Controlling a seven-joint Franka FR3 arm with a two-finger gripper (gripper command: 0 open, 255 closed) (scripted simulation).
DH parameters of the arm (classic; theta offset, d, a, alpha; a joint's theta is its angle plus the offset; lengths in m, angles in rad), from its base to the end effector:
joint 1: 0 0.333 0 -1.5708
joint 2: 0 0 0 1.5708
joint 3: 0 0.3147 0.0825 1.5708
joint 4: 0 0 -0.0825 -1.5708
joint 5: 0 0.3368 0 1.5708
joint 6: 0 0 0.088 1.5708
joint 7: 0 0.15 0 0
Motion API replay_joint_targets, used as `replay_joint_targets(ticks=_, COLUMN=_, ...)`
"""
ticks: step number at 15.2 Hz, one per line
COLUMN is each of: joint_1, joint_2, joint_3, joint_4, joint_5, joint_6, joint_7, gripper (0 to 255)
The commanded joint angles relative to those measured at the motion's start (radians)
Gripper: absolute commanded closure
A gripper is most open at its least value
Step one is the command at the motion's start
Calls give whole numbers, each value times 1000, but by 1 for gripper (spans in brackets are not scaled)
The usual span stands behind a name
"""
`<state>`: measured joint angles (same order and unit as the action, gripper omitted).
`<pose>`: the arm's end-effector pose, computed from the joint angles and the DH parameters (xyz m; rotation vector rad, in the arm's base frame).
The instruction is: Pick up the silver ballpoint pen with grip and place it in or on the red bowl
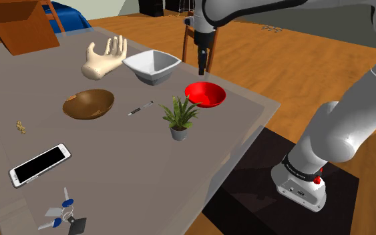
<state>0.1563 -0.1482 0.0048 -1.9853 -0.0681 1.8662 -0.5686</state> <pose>0.4693 0.0682 0.5003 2.8583 1.1227 0.0232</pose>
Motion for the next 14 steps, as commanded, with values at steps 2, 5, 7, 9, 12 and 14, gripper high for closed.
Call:
replay_joint_targets(ticks=2, joint_1=24, joint_2=105, joint_3=15, joint_4=96, joint_5=15, joint_6=-3, joint_7=-81, gripper=0)
replay_joint_targets(ticks=5, joint_1=44, joint_2=204, joint_3=35, joint_4=192, joint_5=26, joint_6=-11, joint_7=-156, gripper=0)
replay_joint_targets(ticks=7, joint_1=58, joint_2=268, joint_3=50, joint_4=257, joint_5=31, joint_6=-21, joint_7=-203, gripper=0)
replay_joint_targets(ticks=9, joint_1=72, joint_2=331, joint_3=68, joint_4=323, joint_5=34, joint_6=-34, joint_7=-248, gripper=0)
replay_joint_targets(ticks=12, joint_1=95, joint_2=423, joint_3=95, joint_4=425, joint_5=33, joint_6=-58, joint_7=-312, gripper=0)
replay_joint_targets(ticks=14, joint_1=112, joint_2=483, joint_3=115, joint_4=494, joint_5=30, joint_6=-76, joint_7=-353, gripper=0)
